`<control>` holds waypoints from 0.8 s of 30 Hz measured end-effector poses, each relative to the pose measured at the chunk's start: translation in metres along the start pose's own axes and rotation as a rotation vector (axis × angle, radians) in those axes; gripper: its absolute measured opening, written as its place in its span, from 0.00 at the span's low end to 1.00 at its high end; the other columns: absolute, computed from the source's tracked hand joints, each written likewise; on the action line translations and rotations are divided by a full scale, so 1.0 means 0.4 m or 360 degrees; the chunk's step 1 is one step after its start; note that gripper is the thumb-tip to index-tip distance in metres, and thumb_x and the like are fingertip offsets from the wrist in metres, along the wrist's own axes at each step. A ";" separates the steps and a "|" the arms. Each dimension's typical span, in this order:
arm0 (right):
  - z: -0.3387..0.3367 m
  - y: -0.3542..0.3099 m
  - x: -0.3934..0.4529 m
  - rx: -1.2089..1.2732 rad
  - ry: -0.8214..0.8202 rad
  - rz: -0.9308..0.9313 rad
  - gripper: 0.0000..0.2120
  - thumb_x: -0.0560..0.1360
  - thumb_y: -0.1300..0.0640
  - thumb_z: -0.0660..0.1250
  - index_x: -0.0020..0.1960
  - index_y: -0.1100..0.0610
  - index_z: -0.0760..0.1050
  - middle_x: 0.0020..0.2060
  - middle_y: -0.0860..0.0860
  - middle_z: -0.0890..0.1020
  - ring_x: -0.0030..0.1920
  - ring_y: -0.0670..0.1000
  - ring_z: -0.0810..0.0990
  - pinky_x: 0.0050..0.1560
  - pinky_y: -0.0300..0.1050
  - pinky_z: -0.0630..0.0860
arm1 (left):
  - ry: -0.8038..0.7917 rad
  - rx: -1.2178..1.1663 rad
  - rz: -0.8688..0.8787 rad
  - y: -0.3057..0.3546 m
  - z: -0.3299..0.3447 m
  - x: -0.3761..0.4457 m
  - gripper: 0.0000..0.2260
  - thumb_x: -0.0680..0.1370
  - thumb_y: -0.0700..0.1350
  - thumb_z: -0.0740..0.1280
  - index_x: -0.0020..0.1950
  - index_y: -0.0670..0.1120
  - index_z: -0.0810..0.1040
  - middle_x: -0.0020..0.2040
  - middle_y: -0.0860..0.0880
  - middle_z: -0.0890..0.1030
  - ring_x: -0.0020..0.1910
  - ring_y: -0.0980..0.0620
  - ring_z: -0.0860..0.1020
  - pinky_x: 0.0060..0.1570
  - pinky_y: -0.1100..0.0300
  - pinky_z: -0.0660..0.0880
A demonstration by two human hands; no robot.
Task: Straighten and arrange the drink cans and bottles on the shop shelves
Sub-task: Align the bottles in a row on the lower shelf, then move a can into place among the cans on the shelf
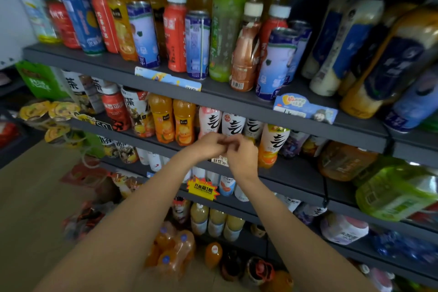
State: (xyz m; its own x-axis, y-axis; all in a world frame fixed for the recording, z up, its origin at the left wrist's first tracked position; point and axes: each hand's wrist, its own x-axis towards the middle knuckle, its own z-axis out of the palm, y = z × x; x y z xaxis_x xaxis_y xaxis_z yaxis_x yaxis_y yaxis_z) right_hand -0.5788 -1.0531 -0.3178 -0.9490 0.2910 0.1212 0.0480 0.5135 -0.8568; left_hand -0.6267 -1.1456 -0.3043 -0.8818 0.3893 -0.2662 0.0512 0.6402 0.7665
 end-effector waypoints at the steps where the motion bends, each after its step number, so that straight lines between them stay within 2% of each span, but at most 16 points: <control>1: -0.020 -0.023 -0.015 -0.0035 0.0059 -0.0131 0.13 0.74 0.69 0.57 0.49 0.61 0.80 0.45 0.56 0.83 0.46 0.54 0.81 0.47 0.44 0.77 | -0.0115 -0.0089 -0.0015 0.024 -0.025 -0.026 0.12 0.78 0.37 0.60 0.61 0.40 0.76 0.49 0.43 0.80 0.44 0.54 0.78 0.45 0.69 0.74; 3: -0.057 -0.069 -0.023 -0.0055 0.0192 -0.0394 0.11 0.73 0.70 0.59 0.44 0.62 0.79 0.40 0.55 0.83 0.41 0.53 0.80 0.45 0.49 0.77 | -0.0208 -0.0169 -0.0003 0.075 -0.078 -0.069 0.10 0.78 0.37 0.61 0.57 0.39 0.77 0.45 0.44 0.81 0.38 0.56 0.80 0.42 0.68 0.77; 5: -0.111 -0.136 -0.017 -0.0023 0.0339 -0.0593 0.10 0.72 0.70 0.60 0.43 0.62 0.79 0.39 0.54 0.82 0.42 0.53 0.79 0.46 0.49 0.76 | -0.0151 -0.0160 0.0081 0.153 -0.136 -0.108 0.09 0.79 0.39 0.61 0.56 0.39 0.78 0.41 0.46 0.82 0.32 0.61 0.80 0.36 0.71 0.76; 7: -0.165 -0.208 0.003 0.0023 0.0460 -0.0652 0.09 0.73 0.69 0.59 0.46 0.61 0.77 0.43 0.54 0.81 0.47 0.54 0.78 0.48 0.48 0.74 | 0.0026 -0.0165 0.0244 0.236 -0.178 -0.133 0.11 0.79 0.40 0.61 0.57 0.38 0.78 0.46 0.45 0.81 0.33 0.62 0.80 0.35 0.73 0.75; 9: -0.213 -0.263 0.044 -0.0025 0.0553 -0.0613 0.12 0.74 0.67 0.60 0.56 0.60 0.74 0.52 0.56 0.76 0.55 0.56 0.73 0.53 0.47 0.71 | 0.0305 -0.0156 0.0391 0.304 -0.209 -0.140 0.11 0.79 0.37 0.61 0.60 0.39 0.77 0.54 0.43 0.80 0.44 0.56 0.81 0.38 0.71 0.75; 11: -0.252 -0.291 0.092 -0.0189 0.0581 -0.0499 0.21 0.75 0.63 0.63 0.67 0.57 0.66 0.63 0.59 0.68 0.62 0.60 0.66 0.58 0.50 0.68 | 0.0510 -0.0195 0.0489 0.348 -0.226 -0.137 0.13 0.78 0.35 0.60 0.62 0.39 0.75 0.59 0.40 0.78 0.55 0.46 0.78 0.41 0.67 0.72; 13: -0.283 -0.293 0.131 -0.0398 0.0500 -0.0352 0.29 0.75 0.58 0.65 0.73 0.52 0.59 0.67 0.61 0.61 0.65 0.63 0.62 0.61 0.55 0.68 | 0.0546 -0.0246 0.0527 0.368 -0.230 -0.132 0.16 0.78 0.34 0.60 0.66 0.41 0.72 0.60 0.40 0.77 0.55 0.44 0.77 0.44 0.63 0.73; 15: -0.301 -0.285 0.158 -0.0507 0.0319 -0.0199 0.32 0.75 0.55 0.66 0.74 0.50 0.54 0.69 0.62 0.58 0.67 0.64 0.61 0.62 0.56 0.66 | 0.0530 -0.0235 0.0517 0.373 -0.226 -0.127 0.18 0.78 0.35 0.60 0.68 0.43 0.69 0.60 0.41 0.77 0.55 0.45 0.77 0.51 0.58 0.74; 17: -0.302 -0.273 0.176 -0.0490 0.0212 -0.0164 0.32 0.75 0.55 0.66 0.74 0.50 0.54 0.68 0.62 0.60 0.66 0.64 0.62 0.62 0.55 0.66 | 0.0536 -0.0208 0.0491 0.368 -0.220 -0.117 0.20 0.78 0.34 0.60 0.69 0.43 0.67 0.59 0.40 0.78 0.56 0.46 0.77 0.54 0.56 0.73; 20: -0.290 -0.270 0.187 -0.0299 0.0303 -0.0298 0.29 0.73 0.60 0.69 0.70 0.55 0.60 0.65 0.62 0.65 0.63 0.64 0.67 0.61 0.54 0.69 | 0.0518 -0.0165 0.0465 0.356 -0.221 -0.105 0.23 0.77 0.34 0.61 0.71 0.45 0.64 0.60 0.42 0.77 0.59 0.45 0.76 0.56 0.54 0.74; 24: -0.294 -0.280 0.181 -0.0161 0.0425 -0.0470 0.18 0.72 0.64 0.68 0.59 0.60 0.66 0.59 0.59 0.69 0.55 0.58 0.73 0.54 0.46 0.71 | 0.0308 0.0029 0.0422 0.341 -0.219 -0.099 0.25 0.76 0.36 0.65 0.72 0.46 0.62 0.62 0.43 0.74 0.57 0.47 0.75 0.47 0.59 0.75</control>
State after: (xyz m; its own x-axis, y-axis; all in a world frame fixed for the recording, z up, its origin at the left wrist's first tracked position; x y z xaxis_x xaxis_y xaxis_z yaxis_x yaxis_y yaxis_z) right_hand -0.6162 -0.9946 -0.1542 -0.8129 0.3118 0.4920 -0.1714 0.6793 -0.7136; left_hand -0.6259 -1.1317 -0.1377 -0.9093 0.4120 0.0584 0.2977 0.5459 0.7832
